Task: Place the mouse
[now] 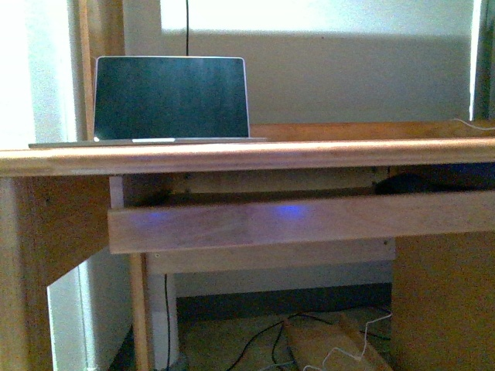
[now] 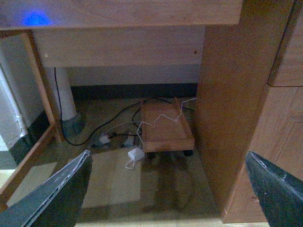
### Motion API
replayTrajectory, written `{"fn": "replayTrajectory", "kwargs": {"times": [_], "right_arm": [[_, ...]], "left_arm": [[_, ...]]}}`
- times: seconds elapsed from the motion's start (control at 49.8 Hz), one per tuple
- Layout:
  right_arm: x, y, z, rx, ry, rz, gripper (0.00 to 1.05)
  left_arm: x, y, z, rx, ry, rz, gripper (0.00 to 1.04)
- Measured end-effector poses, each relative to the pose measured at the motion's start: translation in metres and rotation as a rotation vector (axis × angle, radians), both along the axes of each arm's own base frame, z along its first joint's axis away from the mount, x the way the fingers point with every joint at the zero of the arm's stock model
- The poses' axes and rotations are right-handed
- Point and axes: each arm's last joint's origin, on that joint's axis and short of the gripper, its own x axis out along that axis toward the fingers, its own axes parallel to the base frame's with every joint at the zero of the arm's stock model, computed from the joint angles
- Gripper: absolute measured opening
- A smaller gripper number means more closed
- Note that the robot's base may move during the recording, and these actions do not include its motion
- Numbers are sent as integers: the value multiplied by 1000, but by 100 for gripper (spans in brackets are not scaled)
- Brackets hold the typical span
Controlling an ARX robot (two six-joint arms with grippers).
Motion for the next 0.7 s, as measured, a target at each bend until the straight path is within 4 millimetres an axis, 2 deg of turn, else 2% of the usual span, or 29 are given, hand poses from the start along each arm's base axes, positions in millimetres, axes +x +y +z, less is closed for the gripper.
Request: {"fn": "replayTrajectory", "kwargs": {"times": [0.402,0.462,0.543,0.703], "right_arm": [[0,0,0,0,0,0,97],[0,0,0,0,0,-2,97],[0,0,0,0,0,2,97],[0,0,0,0,0,1,97]], "left_arm": [[0,0,0,0,0,-1,97],[1,0,0,-69,126,-135,97],[16,-1,2,-156,300,-317,97],[69,-2,11,32,314,-258,97]]}}
